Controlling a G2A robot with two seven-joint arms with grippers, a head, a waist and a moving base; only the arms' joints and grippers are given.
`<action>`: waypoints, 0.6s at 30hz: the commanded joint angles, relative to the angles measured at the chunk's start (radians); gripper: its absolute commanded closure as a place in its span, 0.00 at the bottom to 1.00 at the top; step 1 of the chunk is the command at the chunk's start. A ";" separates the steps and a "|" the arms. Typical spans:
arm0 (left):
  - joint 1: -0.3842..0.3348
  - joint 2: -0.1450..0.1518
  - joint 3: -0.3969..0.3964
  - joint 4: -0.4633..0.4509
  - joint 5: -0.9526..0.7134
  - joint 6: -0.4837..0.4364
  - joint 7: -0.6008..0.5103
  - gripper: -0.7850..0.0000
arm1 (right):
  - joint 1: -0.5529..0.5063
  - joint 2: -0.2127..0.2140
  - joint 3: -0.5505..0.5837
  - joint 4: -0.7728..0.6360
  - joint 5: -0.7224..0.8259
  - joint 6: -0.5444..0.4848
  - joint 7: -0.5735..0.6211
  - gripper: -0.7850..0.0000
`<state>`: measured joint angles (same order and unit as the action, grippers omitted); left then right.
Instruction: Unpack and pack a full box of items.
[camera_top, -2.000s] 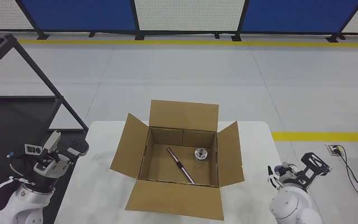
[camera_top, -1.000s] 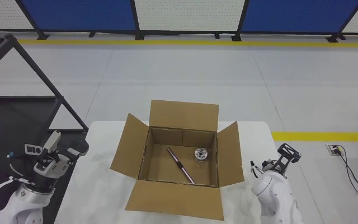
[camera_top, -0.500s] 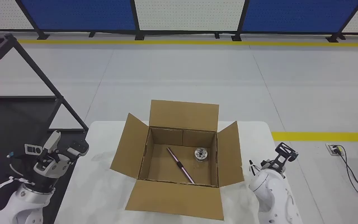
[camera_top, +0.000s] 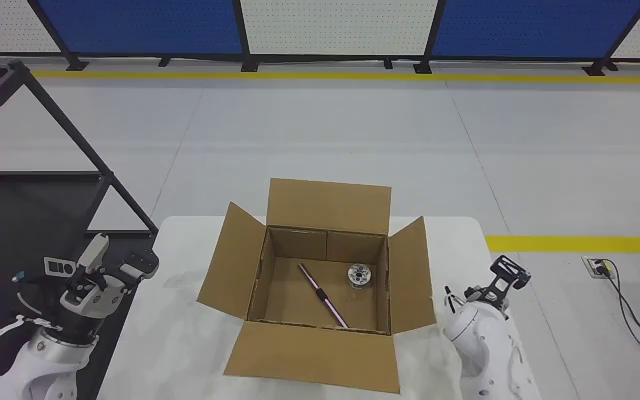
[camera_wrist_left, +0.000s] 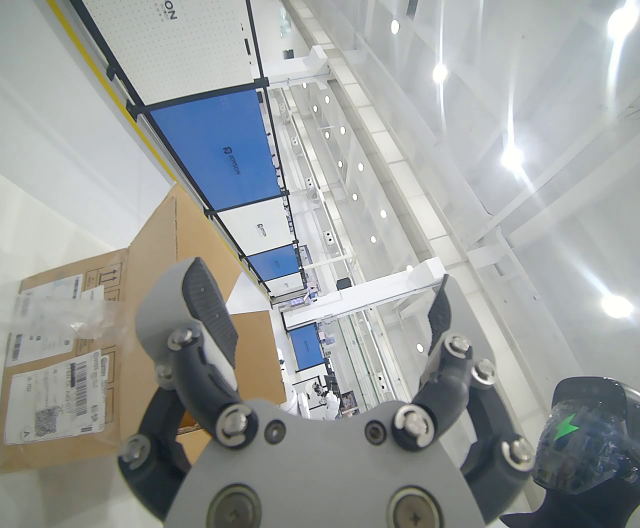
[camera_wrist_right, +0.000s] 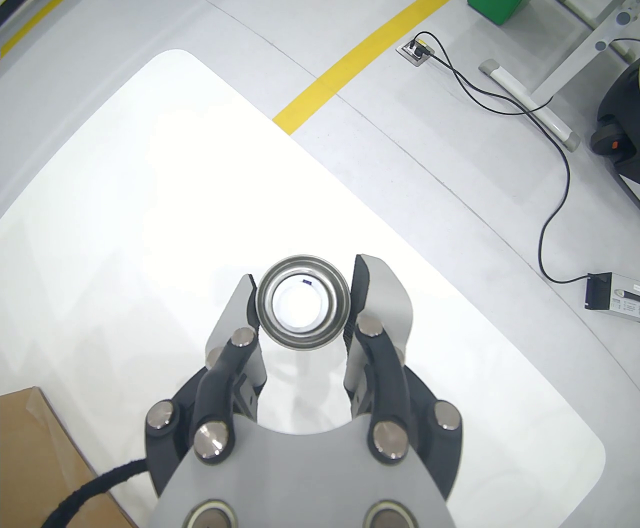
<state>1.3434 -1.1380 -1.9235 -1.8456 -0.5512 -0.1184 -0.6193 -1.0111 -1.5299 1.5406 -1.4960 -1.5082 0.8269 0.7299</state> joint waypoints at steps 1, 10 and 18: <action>0.000 0.000 0.000 0.000 0.000 0.000 0.000 0.00 | -0.004 0.000 0.003 -0.011 -0.001 -0.004 0.003 0.07; 0.000 0.000 0.000 0.000 0.000 0.000 0.000 0.00 | -0.050 0.000 0.053 -0.157 0.029 -0.010 -0.003 0.00; 0.000 0.000 0.000 0.000 0.000 0.000 0.000 0.00 | -0.213 -0.001 0.089 -0.535 0.153 -0.106 -0.033 0.00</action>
<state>1.3434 -1.1380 -1.9235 -1.8456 -0.5512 -0.1184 -0.6193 -1.1935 -1.5300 1.6311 -1.9609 -1.3752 0.7393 0.7053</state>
